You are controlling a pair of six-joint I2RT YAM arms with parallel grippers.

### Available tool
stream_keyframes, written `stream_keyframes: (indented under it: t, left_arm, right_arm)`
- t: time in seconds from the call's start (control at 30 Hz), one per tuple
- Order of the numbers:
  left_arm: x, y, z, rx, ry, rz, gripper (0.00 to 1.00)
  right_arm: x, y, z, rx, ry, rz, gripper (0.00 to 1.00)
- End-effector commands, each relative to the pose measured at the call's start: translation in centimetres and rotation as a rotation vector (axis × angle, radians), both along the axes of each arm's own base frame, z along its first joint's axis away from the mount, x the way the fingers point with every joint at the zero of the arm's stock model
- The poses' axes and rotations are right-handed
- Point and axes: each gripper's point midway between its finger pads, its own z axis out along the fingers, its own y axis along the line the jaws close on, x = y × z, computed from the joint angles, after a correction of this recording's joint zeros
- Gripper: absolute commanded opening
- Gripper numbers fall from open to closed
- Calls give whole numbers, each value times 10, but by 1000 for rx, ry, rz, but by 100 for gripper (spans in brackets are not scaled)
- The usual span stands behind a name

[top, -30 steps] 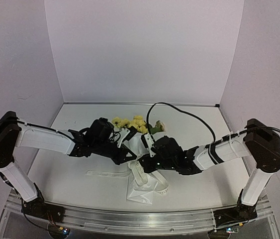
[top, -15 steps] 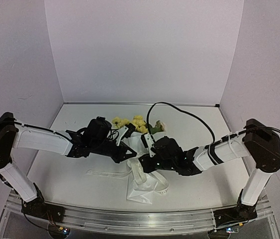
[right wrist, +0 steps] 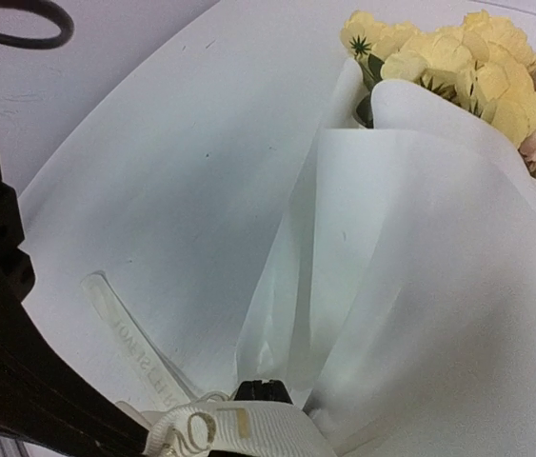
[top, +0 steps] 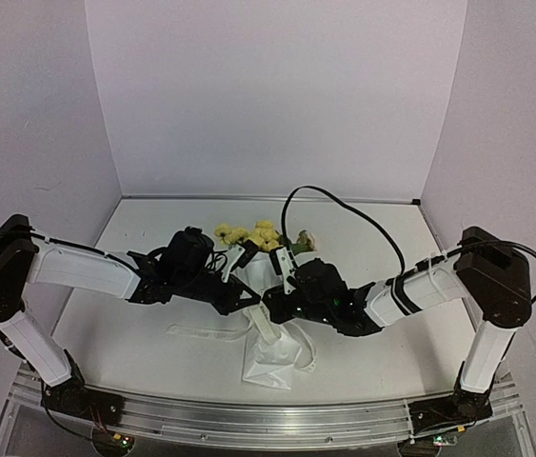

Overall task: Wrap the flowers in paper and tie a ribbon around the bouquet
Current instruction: Cross the half-tied ribbon over the folded bouquet.

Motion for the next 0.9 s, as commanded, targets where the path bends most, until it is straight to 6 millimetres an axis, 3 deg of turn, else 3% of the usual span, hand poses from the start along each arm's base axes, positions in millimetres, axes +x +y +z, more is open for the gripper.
stream_keyframes:
  t: [0.0,0.2,0.37,0.57,0.77,0.87]
  left_arm:
    - [5,-2,2,1,4,24,3]
    - [11,0,7,15,-9,57,26]
    - [15,2,33,-21,-53,83,38]
    - [13,6,63,-77,-101,80,45]
    - [18,15,69,-74,-139,129,46]
    - [37,30,68,-42,-170,250,48]
  right_arm:
    - [12,1,16,38,-74,-32,0]
    - [9,4,14,51,-64,-12,0]
    - [8,5,12,47,-67,-2,0]
    - [8,6,11,47,-67,4,0]
    - [9,7,10,45,-67,3,0]
    - [9,8,11,46,-67,3,0]
